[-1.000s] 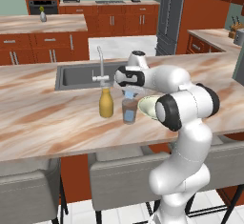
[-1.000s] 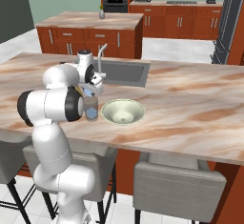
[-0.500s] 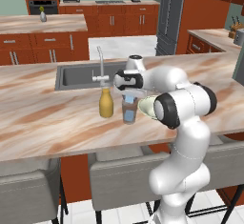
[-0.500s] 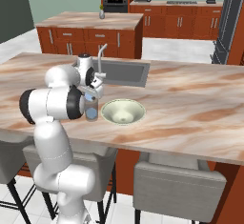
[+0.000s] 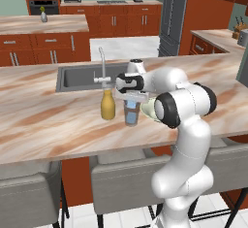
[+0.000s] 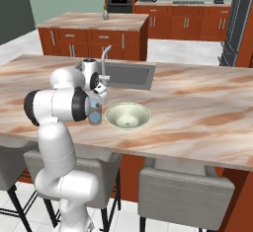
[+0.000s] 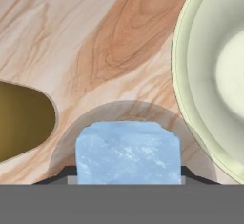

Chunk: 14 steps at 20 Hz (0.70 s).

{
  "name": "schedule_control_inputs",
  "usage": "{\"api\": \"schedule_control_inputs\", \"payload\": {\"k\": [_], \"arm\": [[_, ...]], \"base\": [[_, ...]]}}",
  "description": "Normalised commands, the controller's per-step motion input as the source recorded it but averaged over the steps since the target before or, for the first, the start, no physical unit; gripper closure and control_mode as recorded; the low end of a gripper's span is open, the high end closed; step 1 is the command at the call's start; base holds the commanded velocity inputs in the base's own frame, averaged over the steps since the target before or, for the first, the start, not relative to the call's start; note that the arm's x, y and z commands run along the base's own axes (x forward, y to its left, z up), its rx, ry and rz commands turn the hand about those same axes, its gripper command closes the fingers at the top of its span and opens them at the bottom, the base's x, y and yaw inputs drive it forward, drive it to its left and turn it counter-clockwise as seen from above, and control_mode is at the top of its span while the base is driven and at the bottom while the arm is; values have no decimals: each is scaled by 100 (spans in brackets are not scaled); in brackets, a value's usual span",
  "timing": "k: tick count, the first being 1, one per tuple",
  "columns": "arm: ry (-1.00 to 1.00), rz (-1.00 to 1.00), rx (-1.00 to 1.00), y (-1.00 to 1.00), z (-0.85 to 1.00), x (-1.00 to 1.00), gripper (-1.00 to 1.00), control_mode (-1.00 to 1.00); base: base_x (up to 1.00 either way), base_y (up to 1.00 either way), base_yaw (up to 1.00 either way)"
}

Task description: There are two ice cubes in the ice bowl. Place both ice cubes in the glass cup.

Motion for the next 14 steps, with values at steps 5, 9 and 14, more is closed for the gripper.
{"api": "schedule_control_inputs", "payload": {"k": [5,9,14], "arm": [[0,0,0,2,4,9,-100,-100],[3,0,0,7,28,0,-100,-100],[1,0,0,3,52,0,-100,-100]], "base": [[0,0,0],[0,0,0],[0,0,0]]}}
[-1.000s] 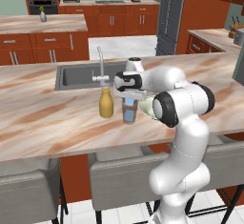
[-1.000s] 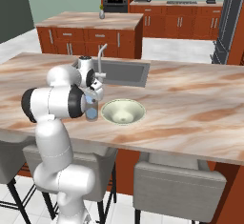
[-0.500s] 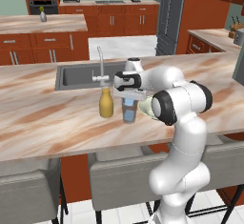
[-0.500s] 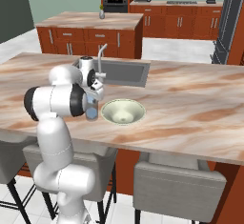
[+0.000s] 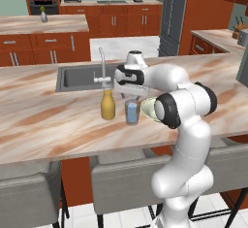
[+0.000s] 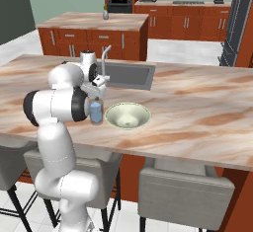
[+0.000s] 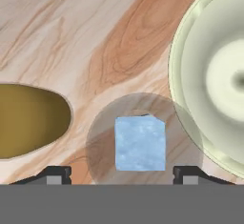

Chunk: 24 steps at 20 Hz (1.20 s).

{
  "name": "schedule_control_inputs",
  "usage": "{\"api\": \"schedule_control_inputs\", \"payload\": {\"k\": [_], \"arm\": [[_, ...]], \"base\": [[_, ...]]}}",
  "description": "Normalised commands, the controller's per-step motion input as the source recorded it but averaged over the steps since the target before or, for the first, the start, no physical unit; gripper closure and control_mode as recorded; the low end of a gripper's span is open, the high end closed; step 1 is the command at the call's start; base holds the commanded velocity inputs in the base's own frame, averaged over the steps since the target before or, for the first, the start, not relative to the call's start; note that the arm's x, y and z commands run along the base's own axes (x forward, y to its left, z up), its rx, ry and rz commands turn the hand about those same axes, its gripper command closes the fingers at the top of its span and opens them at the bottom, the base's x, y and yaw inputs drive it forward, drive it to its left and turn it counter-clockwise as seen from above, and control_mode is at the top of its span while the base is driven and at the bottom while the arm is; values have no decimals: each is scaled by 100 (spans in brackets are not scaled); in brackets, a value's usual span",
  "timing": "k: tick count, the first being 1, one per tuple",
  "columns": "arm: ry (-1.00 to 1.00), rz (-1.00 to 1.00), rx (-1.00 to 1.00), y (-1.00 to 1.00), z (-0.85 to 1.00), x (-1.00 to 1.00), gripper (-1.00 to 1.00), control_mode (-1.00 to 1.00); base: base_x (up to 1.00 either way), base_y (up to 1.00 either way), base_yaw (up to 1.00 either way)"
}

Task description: There are two ice cubes in the ice bowl. Place both ice cubes in the glass cup.

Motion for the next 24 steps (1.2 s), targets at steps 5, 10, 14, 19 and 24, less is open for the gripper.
{"api": "schedule_control_inputs", "payload": {"k": [5,10,14,19,24], "arm": [[0,0,0,0,48,-9,-100,-100],[1,0,1,-14,38,-91,-100,-100],[0,0,0,-35,-9,-100,-100,-100],[-22,7,-7,-63,-30,-100,-100,-100],[-78,14,-19,-50,0,-100,-100,-100]], "base": [[0,0,0],[0,0,0],[0,0,0],[0,0,0],[0,0,0]]}}
